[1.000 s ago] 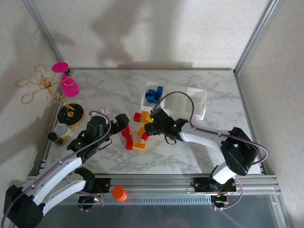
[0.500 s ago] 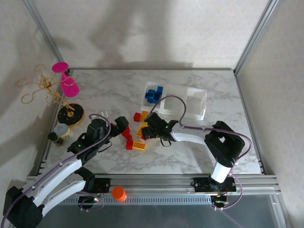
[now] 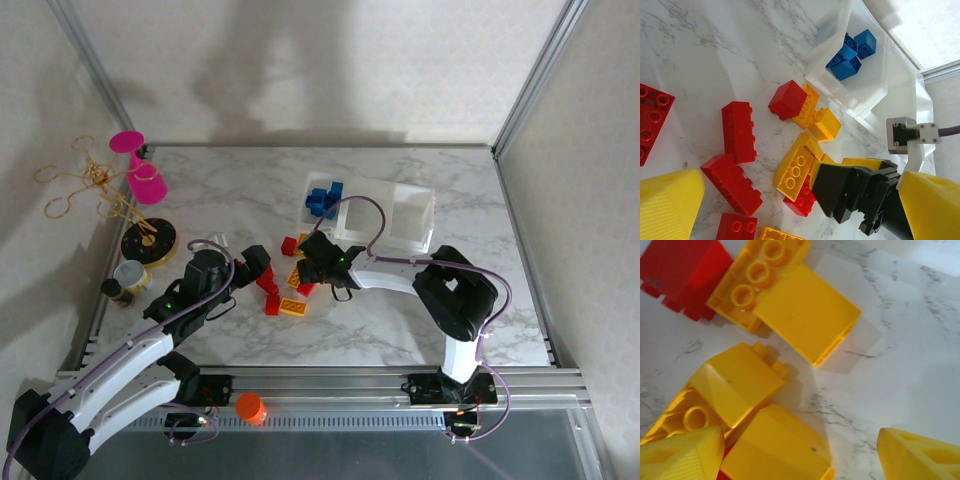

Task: Sort the legos into containers by color
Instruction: Pick up the lego from the center of the table.

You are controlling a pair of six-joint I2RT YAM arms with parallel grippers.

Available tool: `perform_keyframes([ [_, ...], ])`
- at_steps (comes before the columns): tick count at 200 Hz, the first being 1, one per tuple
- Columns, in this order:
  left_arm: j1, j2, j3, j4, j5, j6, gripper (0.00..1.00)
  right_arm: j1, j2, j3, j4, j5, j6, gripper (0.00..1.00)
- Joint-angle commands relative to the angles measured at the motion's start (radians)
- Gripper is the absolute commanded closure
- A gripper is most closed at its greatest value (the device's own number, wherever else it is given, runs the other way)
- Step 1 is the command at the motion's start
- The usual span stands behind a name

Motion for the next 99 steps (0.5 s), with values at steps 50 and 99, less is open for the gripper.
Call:
perform_keyframes([
  [50, -0.008, -0.003, 0.021, -0.010, -0.023, 0.000, 0.00, -0.013, -0.093, -0.078, -0.061, 0.044, 0.020, 0.26],
  [99, -0.008, 0.002, 0.026, 0.004, -0.018, -0.009, 0.00, -0.030, -0.058, -0.054, -0.022, 0.024, -0.013, 0.30],
])
